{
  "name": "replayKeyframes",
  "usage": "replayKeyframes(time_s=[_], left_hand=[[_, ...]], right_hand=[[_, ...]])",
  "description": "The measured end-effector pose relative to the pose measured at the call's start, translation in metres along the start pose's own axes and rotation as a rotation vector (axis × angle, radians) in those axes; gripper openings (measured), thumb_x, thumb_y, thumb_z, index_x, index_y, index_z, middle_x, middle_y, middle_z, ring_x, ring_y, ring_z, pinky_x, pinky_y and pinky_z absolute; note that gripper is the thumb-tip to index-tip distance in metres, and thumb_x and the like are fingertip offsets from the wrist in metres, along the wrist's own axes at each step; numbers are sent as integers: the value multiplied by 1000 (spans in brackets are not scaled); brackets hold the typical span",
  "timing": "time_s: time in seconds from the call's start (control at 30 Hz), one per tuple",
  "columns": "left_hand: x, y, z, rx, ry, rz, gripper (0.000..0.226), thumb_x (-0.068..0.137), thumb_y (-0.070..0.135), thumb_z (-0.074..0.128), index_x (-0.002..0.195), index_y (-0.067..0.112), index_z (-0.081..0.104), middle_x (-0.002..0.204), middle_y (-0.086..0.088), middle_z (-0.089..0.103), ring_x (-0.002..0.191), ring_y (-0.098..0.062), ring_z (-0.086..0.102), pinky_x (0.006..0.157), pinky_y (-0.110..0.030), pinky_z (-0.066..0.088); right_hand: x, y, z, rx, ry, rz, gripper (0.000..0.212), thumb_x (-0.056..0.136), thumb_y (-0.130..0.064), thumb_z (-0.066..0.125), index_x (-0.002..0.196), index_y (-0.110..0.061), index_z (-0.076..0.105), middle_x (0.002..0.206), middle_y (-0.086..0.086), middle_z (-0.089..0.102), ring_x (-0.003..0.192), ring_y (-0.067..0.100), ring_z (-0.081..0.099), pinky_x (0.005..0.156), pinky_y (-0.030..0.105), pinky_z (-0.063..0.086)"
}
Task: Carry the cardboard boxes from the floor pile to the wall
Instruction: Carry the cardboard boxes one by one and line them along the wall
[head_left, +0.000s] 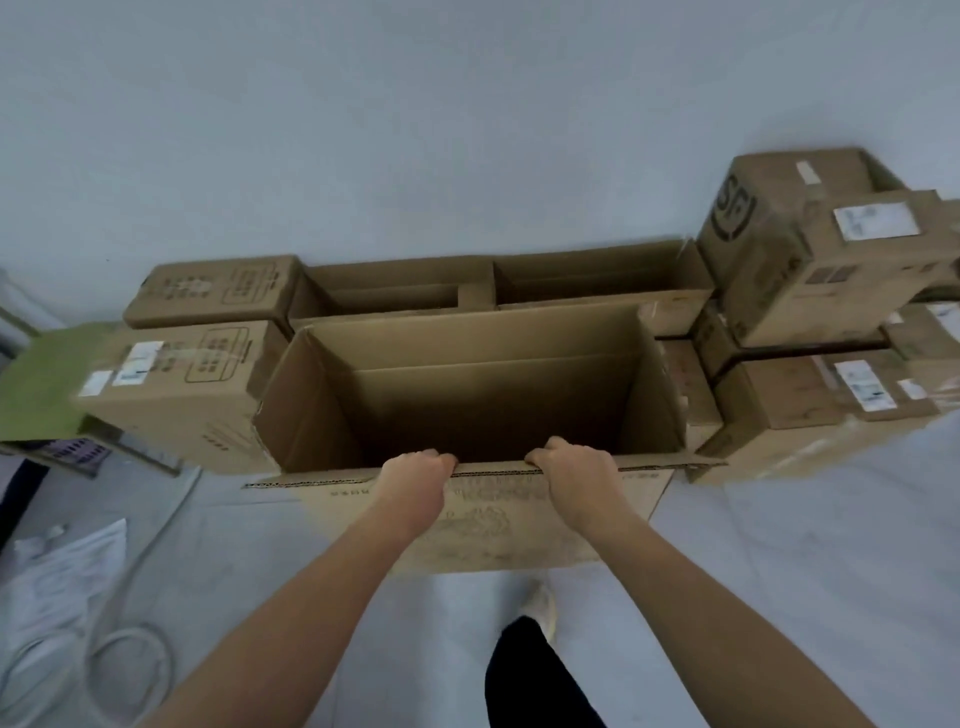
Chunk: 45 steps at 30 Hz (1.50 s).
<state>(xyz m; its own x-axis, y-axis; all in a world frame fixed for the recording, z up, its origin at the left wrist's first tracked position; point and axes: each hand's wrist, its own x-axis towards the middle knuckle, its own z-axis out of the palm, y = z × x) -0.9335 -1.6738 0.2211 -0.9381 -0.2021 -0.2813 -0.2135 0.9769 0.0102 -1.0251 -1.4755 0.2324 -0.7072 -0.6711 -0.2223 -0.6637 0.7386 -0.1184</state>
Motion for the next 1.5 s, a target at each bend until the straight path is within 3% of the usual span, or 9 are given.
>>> replayKeyframes(time_s=[0.13,0.23,0.37,0.73,0.9,1.03,1.2,1.4,1.5], left_hand=[[82,-27,24,-51,-66,-6,48,95,2,47,138,22,50,121,0,62,107,-21,62,84,-34,52],[122,-44,46,-58,-131,-2,51,95,-1,46,142,19,46,132,-2,58,116,-22,58,93,-35,51],[185,-82,97,-63,-184,30,55,95,-5,45,145,16,41,142,-4,51,126,-22,51,101,-34,48],[298,-193,204,-24,-211,77,51,94,1,48,144,13,42,143,-9,50,129,-26,50,104,-38,47],[312,-253,246,-13,-218,-8,55,93,-1,52,145,12,41,143,-11,50,123,-29,54,96,-41,50],[316,-269,266,-45,-266,-54,53,92,-4,53,142,10,44,137,-13,54,119,-31,55,96,-42,52],[324,-279,271,-84,-252,-74,48,93,0,54,139,12,48,132,-12,55,118,-30,53,94,-45,52],[321,-279,222,-354,-315,-74,51,101,46,46,143,18,46,140,-4,52,126,-23,50,102,-40,47],[331,-270,148,-498,-97,-45,36,104,38,40,121,14,61,108,-4,66,97,-18,63,84,-33,51]], right_hand=[[92,23,32,15,-72,-23,51,96,-8,59,141,-28,50,119,-1,57,95,18,63,72,29,52],[138,28,62,26,-149,-31,58,94,-2,59,145,-26,46,128,2,54,107,21,59,87,33,54],[210,30,116,13,-211,-47,62,91,-3,65,146,-24,45,133,5,53,119,24,56,109,42,44],[353,-12,232,66,-291,-19,72,84,-7,73,146,-22,38,139,11,45,127,30,48,108,46,44],[400,-55,267,-3,-257,-78,61,86,-5,69,140,-16,44,140,14,45,131,33,45,113,50,38],[420,-67,277,-64,-332,-50,64,86,-5,69,143,-14,42,139,18,46,135,36,42,121,55,24],[432,-69,283,-12,-306,38,71,89,-8,65,152,-17,34,141,17,47,135,34,43,122,51,24],[419,-57,229,215,-305,194,68,95,-26,60,155,-22,28,146,8,46,132,27,46,112,43,38],[412,-47,154,319,-174,226,57,100,-25,50,154,-23,31,150,4,43,130,22,47,104,38,44]])
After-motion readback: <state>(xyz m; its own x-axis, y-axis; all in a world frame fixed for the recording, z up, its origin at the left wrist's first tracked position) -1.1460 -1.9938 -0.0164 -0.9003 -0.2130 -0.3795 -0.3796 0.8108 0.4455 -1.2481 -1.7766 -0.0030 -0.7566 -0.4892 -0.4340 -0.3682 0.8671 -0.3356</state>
